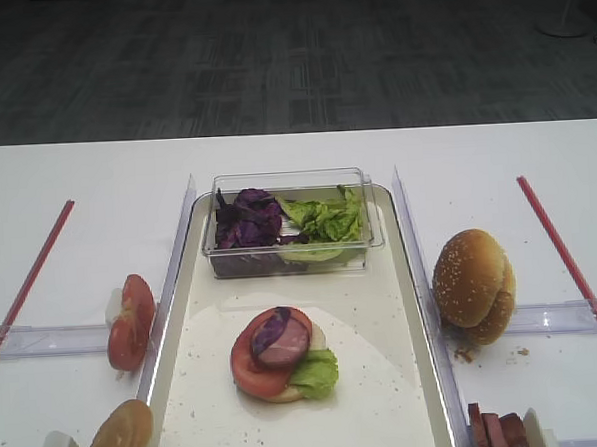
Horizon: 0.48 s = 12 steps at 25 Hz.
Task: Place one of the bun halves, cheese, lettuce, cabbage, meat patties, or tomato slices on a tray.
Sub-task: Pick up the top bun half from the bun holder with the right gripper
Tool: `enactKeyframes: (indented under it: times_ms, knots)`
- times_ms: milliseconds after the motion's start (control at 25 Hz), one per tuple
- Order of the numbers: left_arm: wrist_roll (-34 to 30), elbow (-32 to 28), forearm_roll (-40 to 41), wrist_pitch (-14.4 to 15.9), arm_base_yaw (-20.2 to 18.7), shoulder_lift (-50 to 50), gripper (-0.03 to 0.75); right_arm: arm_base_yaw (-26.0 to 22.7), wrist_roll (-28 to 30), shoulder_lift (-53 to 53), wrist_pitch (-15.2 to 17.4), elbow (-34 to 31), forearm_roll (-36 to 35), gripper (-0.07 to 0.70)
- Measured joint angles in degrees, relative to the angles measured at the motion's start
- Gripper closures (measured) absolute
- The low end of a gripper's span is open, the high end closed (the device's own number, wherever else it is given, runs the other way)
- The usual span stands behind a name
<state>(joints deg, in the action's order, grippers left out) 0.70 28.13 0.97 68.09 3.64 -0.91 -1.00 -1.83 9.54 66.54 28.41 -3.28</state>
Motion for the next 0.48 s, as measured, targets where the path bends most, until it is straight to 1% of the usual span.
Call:
enactKeyframes:
  times_ms: [120,280,480]
  knots:
    - [0.0,0.0,0.0,0.0,0.0,0.0,0.097,0.0,0.0,6.1,1.4,0.3,-0.1,-0.06]
    - [0.0,0.0,0.0,0.0,0.0,0.0,0.097,0.0,0.0,12.5,2.0,0.3,-0.6,-0.06]
    - [0.0,0.0,0.0,0.0,0.0,0.0,0.097,0.0,0.0,21.7,3.5,0.6,-1.0,-0.06]
